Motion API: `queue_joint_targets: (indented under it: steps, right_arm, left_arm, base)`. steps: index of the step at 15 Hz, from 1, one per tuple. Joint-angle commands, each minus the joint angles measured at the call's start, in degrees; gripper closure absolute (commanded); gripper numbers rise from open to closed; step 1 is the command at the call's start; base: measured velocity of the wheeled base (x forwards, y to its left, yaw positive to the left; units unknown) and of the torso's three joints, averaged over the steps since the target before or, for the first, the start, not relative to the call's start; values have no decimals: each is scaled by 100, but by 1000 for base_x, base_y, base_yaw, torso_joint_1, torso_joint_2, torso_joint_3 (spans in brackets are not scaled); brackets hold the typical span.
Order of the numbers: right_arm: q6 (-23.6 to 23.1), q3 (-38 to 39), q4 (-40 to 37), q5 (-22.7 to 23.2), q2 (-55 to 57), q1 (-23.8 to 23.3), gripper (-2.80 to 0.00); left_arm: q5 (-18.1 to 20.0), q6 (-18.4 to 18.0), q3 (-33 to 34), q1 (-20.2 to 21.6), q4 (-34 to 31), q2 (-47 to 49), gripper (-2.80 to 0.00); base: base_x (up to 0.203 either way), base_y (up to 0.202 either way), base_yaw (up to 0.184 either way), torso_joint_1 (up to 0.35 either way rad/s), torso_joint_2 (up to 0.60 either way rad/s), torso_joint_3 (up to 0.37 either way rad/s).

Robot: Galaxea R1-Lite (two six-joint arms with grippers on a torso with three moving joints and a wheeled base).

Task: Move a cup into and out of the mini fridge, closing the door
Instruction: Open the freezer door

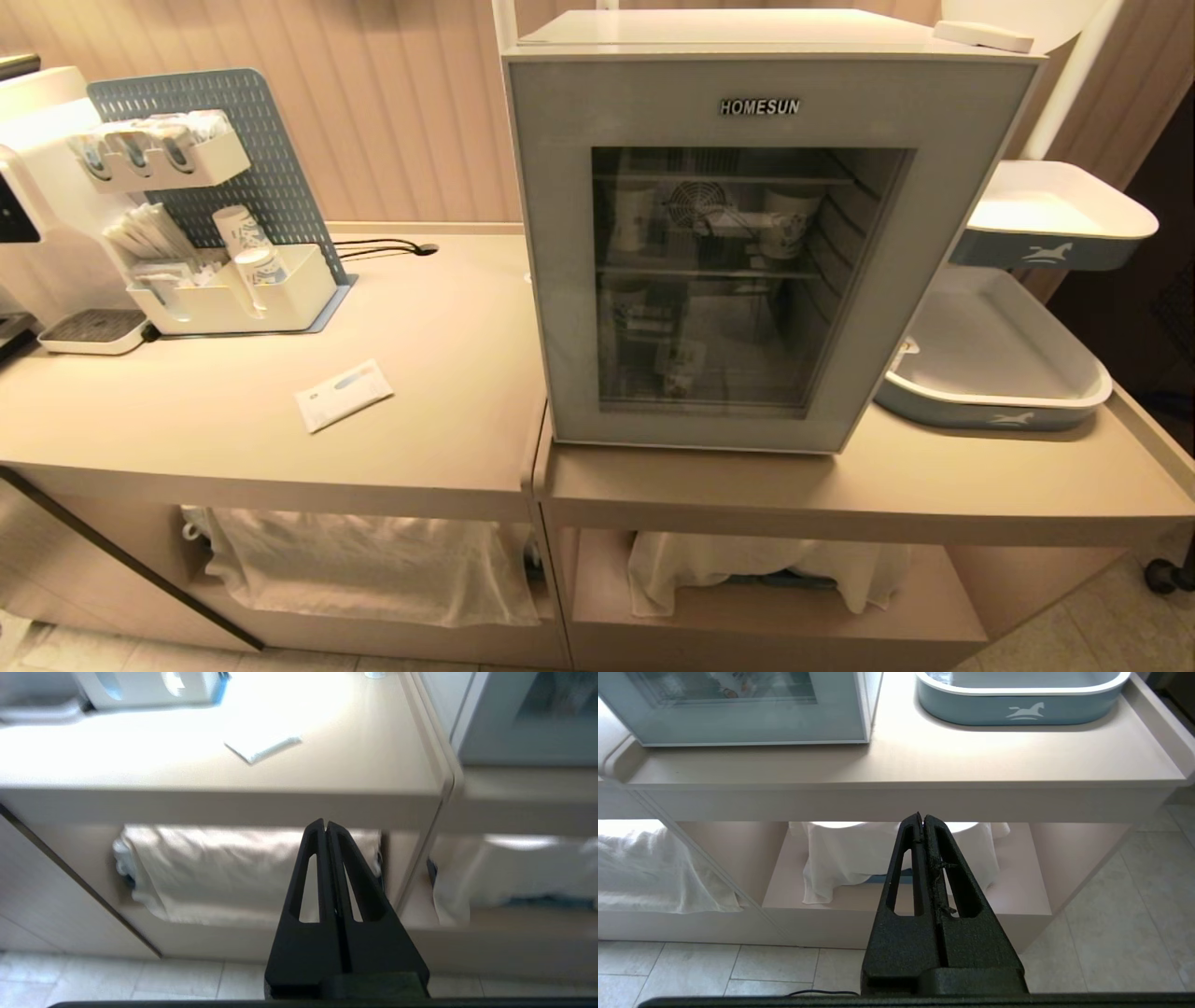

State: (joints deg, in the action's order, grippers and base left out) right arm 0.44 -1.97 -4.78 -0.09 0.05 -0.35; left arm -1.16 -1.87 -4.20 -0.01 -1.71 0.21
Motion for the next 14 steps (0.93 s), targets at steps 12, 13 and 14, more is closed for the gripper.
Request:
queue_joint_targets:
  steps: [12, 13, 14]
  right_arm:
    - [-18, -5, -6, 9, 4, 0, 0]
    - [-18, -5, -6, 2, 4, 0, 0]
    - [-18, -5, -6, 9, 4, 0, 0]
  left_arm:
    - [608, 955, -5166, -112, -1715, 5844, 0]
    - [1057, 991, -5221, -117, -1397, 6457, 0]
    - [1577, 1017, -5261, -123, -997, 7044, 0]
  base:
    - [0, 0, 0, 0, 0, 0]
    - [0, 0, 0, 0, 0, 0]
    - [0, 0, 0, 0, 0, 0]
